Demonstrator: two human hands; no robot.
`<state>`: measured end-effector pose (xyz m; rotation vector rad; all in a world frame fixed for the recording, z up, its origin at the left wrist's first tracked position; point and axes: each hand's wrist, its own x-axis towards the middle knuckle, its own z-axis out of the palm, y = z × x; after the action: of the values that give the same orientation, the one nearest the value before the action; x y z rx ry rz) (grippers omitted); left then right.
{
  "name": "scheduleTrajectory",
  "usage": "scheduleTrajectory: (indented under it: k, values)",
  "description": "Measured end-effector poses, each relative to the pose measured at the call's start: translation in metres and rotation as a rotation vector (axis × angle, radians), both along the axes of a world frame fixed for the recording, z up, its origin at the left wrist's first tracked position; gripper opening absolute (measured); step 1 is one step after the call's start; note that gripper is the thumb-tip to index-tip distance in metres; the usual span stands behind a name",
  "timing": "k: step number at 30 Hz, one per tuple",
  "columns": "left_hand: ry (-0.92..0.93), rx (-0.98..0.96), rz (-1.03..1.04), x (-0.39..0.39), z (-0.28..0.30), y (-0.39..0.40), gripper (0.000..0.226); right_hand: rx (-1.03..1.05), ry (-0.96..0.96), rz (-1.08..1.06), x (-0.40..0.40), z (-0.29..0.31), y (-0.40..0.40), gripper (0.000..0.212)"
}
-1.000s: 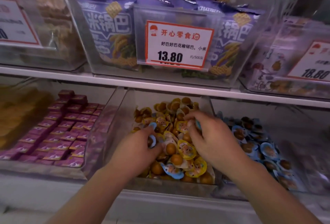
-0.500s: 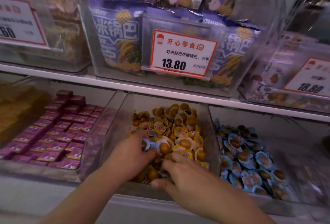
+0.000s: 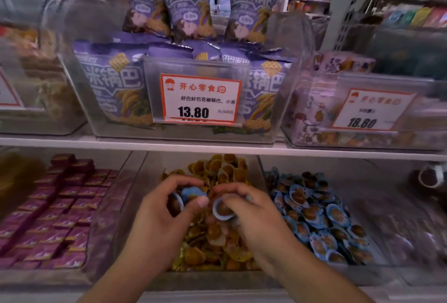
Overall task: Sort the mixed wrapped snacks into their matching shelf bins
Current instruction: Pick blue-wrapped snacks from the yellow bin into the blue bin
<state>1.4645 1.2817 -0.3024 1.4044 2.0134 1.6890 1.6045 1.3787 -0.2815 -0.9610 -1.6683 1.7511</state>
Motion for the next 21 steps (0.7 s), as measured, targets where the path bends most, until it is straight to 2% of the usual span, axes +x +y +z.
scheduleTrajectory:
  k: [3,6,10,13,15,17,19,21]
  values:
    - [0.011,0.047,0.003,0.015,0.006,-0.007,0.027,-0.238,0.151,-0.089,0.000,0.004,-0.001,0.025]
    - [0.015,0.097,0.005,0.023,0.002,-0.005,0.024,-0.429,0.216,0.029,0.004,0.003,-0.004,0.032]
    - [0.033,0.126,-0.065,0.031,0.001,0.004,0.024,-0.571,0.275,0.223,0.007,0.005,-0.012,0.050]
    - [0.077,0.086,-0.075,0.041,0.002,0.010,0.030,-0.689,0.376,0.261,0.016,0.011,-0.011,0.059]
    - [0.157,0.019,-0.067,0.049,0.001,0.014,0.032,-0.775,0.461,0.275,0.021,0.015,-0.011,0.055]
    - [0.346,-0.085,-0.053,0.057,-0.003,0.019,0.046,-0.751,0.459,0.238,0.024,0.016,-0.013,0.040]
    - [0.527,-0.164,-0.050,0.060,-0.005,0.023,0.072,-0.627,0.395,0.171,0.027,0.011,-0.010,0.027]
    - [0.588,-0.220,-0.092,0.060,-0.004,0.024,0.084,-0.498,0.367,0.088,0.034,0.008,-0.001,0.023]
